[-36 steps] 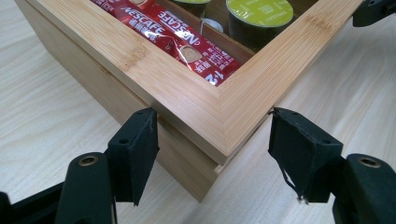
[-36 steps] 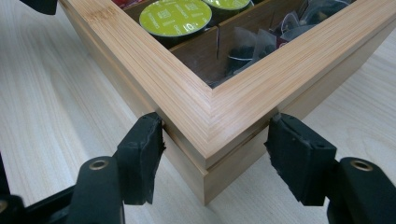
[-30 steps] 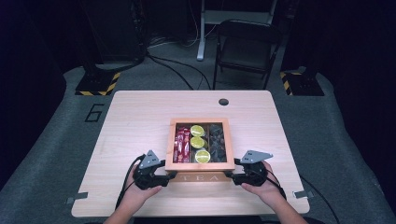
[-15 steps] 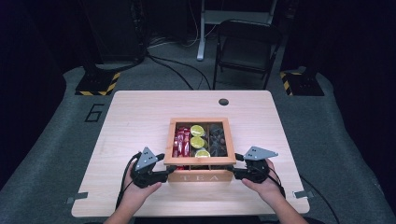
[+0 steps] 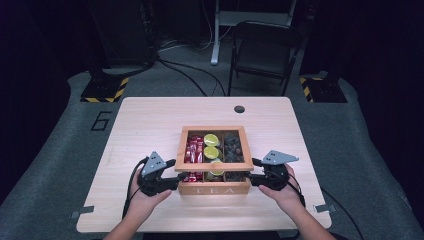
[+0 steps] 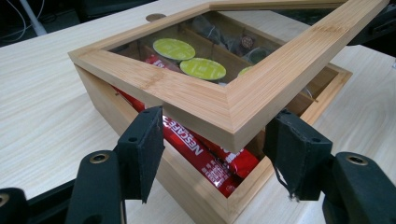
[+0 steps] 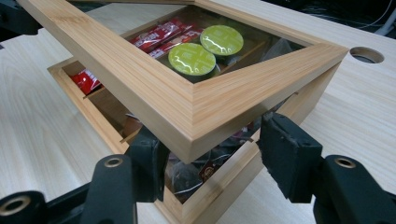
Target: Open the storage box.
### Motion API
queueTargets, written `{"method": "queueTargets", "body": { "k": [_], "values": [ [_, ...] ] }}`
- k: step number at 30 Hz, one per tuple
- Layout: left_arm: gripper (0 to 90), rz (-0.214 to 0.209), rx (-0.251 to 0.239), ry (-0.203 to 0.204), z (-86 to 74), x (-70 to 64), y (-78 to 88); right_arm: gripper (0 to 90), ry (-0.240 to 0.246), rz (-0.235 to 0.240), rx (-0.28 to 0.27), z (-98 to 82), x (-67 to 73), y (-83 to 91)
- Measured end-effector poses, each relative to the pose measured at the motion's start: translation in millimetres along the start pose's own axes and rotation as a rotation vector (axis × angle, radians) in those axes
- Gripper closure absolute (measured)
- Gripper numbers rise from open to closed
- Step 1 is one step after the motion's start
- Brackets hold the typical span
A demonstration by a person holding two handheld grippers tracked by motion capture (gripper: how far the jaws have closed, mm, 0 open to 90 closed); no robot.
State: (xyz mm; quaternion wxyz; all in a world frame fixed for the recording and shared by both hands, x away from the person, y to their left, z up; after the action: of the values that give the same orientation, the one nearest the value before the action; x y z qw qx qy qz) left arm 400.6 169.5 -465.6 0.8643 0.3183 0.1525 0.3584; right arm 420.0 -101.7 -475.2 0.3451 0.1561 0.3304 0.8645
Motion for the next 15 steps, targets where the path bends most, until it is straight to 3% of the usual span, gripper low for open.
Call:
{"method": "queueTargets", "body": {
  "k": [5, 12, 15],
  "values": [
    [38.4, 0.009, -0.014, -0.001, 9.0, 2.2, 4.7, 41.7, 0.01, -0.022, -0.017, 10.8, -3.5, 5.6],
    [39.2, -0.001, -0.04, 0.03, 26.9, 6.6, 13.1, 41.1, 0.015, -0.042, -0.042, 27.6, -6.3, 15.0],
    [39.9, 0.007, -0.04, 0.017, 34.1, 9.1, 15.9, 39.9, 0.013, -0.039, -0.053, 34.7, -9.2, 17.5]
  ]
}}
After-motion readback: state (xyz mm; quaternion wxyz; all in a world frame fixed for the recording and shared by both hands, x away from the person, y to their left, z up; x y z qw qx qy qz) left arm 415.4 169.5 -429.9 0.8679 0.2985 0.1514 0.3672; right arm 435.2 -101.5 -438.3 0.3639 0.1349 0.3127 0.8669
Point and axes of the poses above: each handheld gripper's, and its own axes: y roughly backward along the jaws, z roughly out of its top, x roughly to its left, the point moved 8 cm from there along -y, roughly forward along the jaws, and after that the axes turned 12 degrees about x, right-handed, at the moved point
